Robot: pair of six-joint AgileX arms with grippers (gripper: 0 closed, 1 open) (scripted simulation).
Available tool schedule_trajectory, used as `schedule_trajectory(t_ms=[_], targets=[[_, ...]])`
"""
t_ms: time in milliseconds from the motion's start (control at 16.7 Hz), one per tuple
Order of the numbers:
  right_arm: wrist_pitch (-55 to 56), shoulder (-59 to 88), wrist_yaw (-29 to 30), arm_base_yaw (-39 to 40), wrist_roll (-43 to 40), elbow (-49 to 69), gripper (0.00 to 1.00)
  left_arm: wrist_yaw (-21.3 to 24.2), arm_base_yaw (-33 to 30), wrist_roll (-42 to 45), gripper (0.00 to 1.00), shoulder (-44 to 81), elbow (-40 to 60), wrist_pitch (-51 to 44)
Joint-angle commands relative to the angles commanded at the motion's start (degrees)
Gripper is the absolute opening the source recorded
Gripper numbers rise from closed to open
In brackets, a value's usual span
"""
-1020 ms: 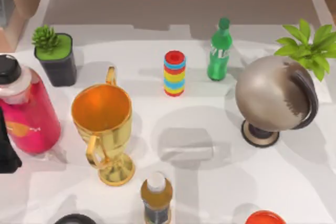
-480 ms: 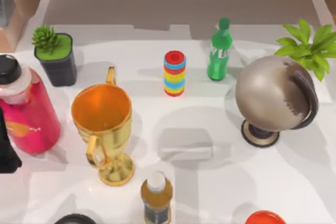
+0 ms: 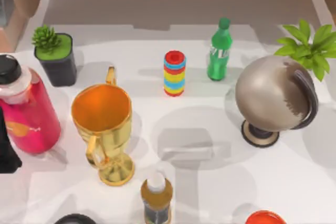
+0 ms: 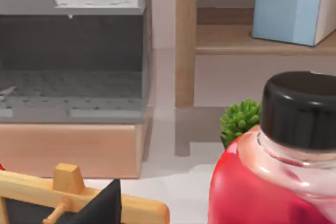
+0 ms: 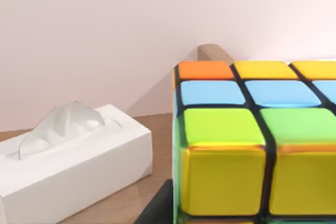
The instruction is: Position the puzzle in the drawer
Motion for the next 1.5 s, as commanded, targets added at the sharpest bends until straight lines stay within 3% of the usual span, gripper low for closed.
schedule_trajectory(t_ms=[360, 780, 1140, 1500], targets=[[-28.9, 1.0, -5.9, -19.7, -4.1, 11.9, 0.0, 0.0, 0.0, 0.0, 1.0, 0.0, 0.0, 0.0], [-55.1, 21.8, -19.9, -33.4, -15.3, 17.6, 0.0, 0.0, 0.0, 0.0, 1.0, 0.0, 0.0, 0.0], [-62.2, 38.3, -29.6, -35.7, -21.9, 18.0, 0.0, 0.0, 0.0, 0.0, 1.0, 0.0, 0.0, 0.0], [-62.3, 39.7, -30.5, -35.6, -22.4, 18.0, 0.0, 0.0, 0.0, 0.0, 1.0, 0.0, 0.0, 0.0]])
